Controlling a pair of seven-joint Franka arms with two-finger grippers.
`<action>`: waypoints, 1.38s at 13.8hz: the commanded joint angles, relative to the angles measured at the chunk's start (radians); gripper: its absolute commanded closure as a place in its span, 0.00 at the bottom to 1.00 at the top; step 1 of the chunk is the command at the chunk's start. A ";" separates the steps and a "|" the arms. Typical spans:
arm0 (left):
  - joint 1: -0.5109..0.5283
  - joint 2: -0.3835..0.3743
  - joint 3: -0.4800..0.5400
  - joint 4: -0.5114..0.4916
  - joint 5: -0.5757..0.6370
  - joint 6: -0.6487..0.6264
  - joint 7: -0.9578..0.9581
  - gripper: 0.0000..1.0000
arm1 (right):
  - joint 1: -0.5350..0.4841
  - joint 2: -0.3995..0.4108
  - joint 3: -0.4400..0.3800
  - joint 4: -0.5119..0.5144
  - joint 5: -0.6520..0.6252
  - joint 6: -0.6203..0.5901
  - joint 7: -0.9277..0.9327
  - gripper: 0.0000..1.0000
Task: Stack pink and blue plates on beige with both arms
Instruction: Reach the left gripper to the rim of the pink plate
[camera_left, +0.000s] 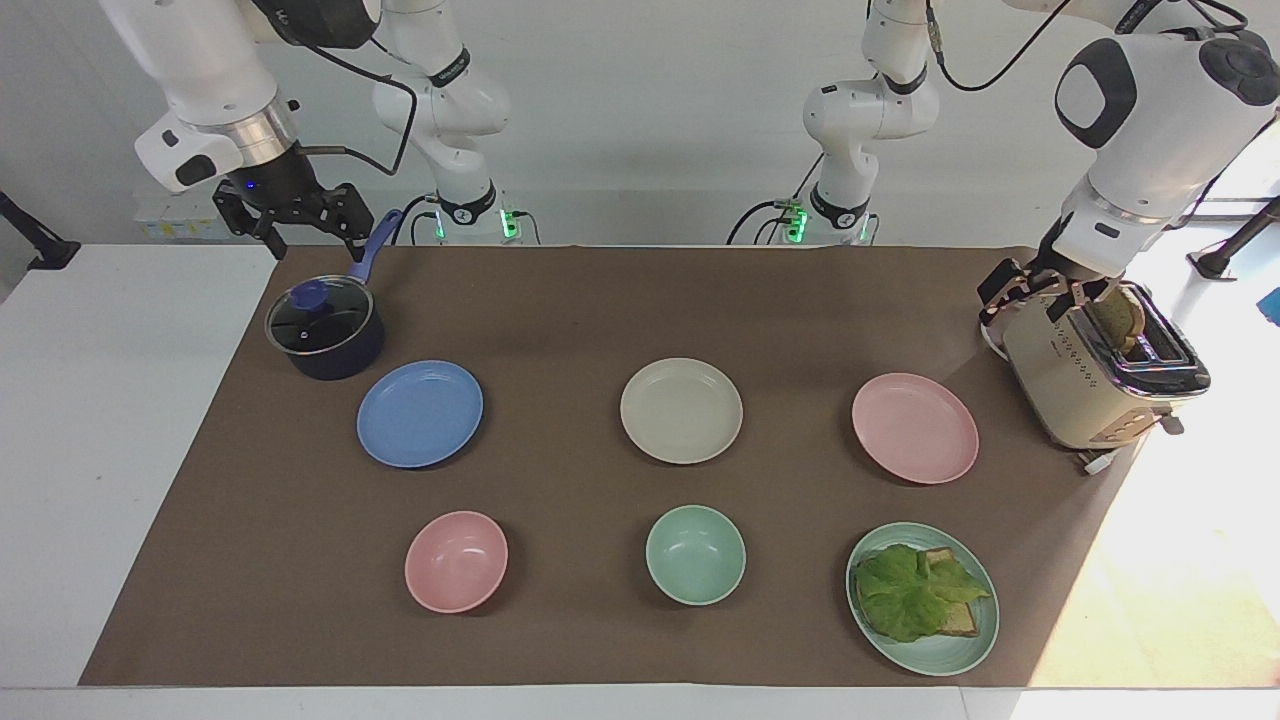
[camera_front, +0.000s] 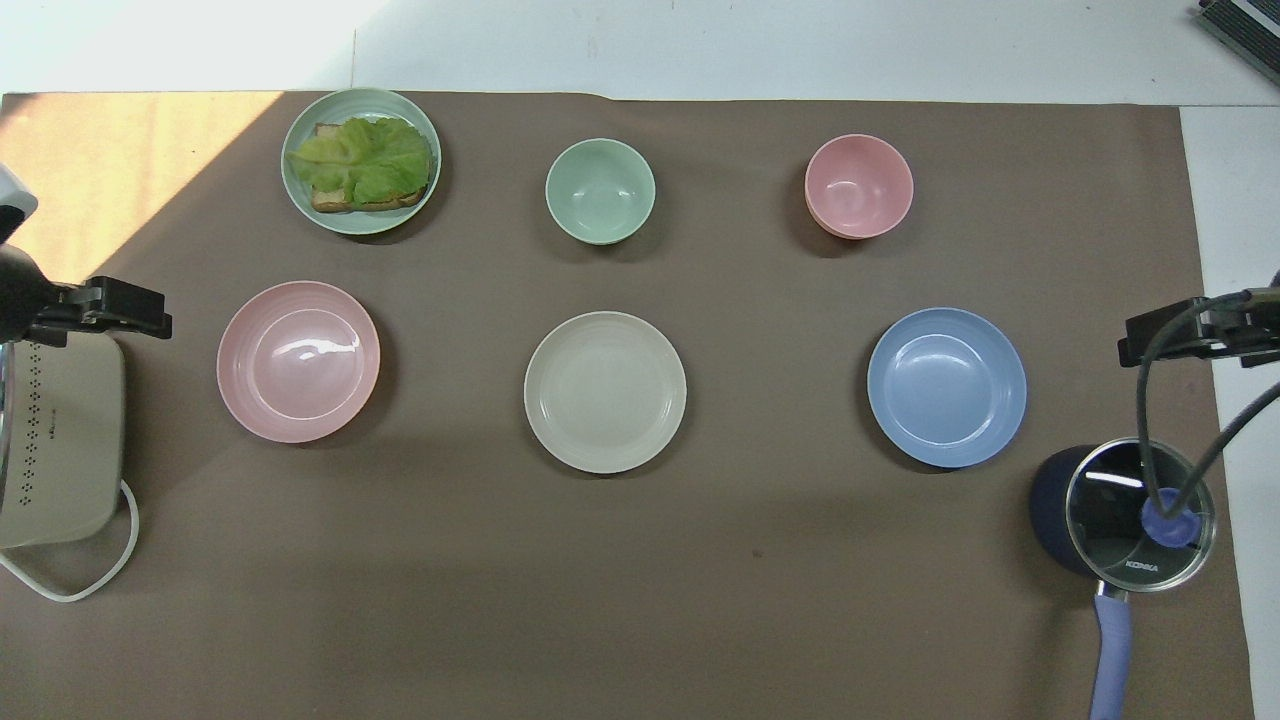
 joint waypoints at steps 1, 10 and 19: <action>0.014 -0.028 0.003 -0.150 0.003 0.135 0.015 0.00 | -0.008 -0.022 0.008 -0.023 0.000 0.007 0.011 0.00; 0.052 0.165 0.003 -0.327 0.003 0.497 0.013 0.00 | -0.008 -0.022 0.008 -0.023 0.000 0.009 0.014 0.00; 0.063 0.156 0.002 -0.399 0.003 0.490 -0.040 0.12 | -0.008 -0.022 0.006 -0.023 0.000 0.007 0.020 0.00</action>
